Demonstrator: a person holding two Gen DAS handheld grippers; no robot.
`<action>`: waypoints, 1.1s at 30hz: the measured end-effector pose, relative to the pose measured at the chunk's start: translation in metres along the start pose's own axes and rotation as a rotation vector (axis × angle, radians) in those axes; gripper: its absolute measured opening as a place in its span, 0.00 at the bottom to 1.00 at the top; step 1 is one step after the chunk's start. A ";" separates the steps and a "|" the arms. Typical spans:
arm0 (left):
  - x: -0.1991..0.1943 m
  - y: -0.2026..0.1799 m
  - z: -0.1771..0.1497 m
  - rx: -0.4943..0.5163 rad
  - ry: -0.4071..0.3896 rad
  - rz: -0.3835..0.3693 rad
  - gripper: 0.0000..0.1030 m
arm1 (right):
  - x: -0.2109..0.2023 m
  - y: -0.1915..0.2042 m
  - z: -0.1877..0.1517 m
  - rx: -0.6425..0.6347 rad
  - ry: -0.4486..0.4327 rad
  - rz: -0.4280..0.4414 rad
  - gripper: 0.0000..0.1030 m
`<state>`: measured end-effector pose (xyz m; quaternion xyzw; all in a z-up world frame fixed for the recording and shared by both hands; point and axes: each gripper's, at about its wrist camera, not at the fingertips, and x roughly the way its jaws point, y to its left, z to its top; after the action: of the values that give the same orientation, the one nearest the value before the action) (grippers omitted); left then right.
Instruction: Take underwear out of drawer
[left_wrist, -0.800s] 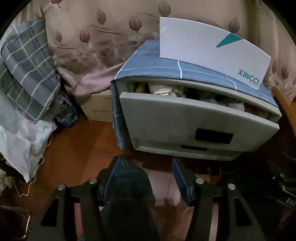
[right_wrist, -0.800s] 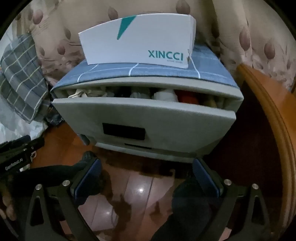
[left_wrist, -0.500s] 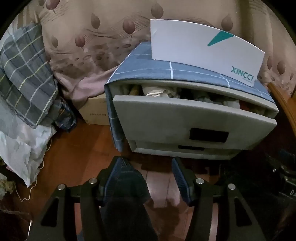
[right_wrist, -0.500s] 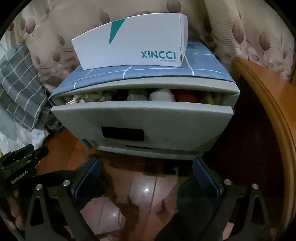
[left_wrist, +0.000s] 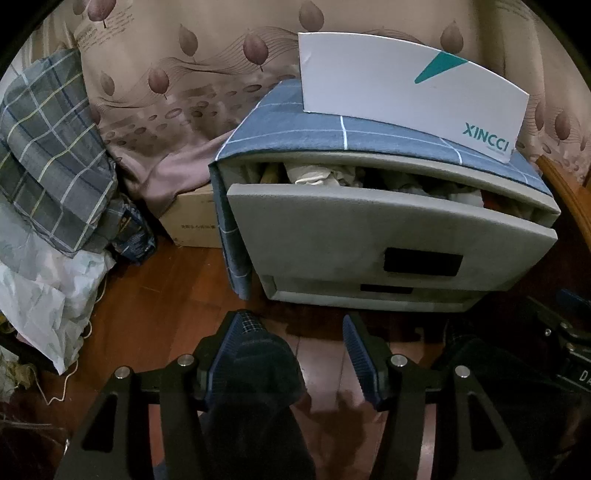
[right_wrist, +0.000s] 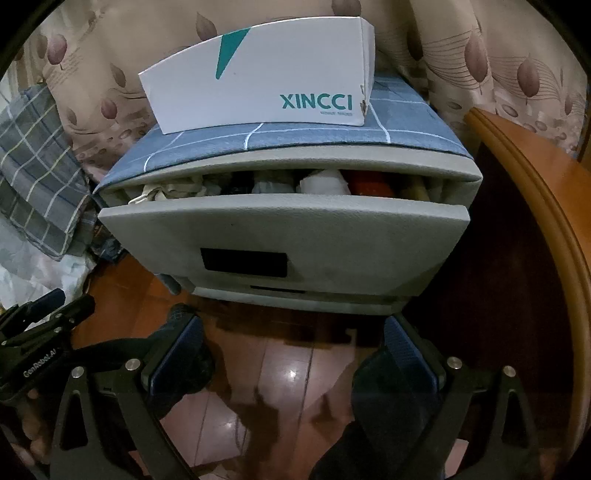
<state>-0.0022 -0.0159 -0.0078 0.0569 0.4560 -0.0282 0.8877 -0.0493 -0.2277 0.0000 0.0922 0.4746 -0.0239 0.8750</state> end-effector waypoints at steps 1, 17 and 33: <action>0.000 0.000 -0.001 0.000 0.000 0.001 0.56 | 0.000 0.000 0.000 -0.001 0.002 -0.001 0.94; 0.001 0.004 -0.002 -0.008 0.015 -0.004 0.56 | 0.001 -0.005 -0.001 0.007 0.010 -0.017 0.94; 0.001 0.004 -0.002 -0.007 0.016 -0.005 0.56 | 0.001 -0.005 -0.001 0.005 0.012 -0.017 0.94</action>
<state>-0.0030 -0.0112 -0.0099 0.0529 0.4632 -0.0284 0.8842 -0.0499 -0.2328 -0.0021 0.0906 0.4804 -0.0322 0.8718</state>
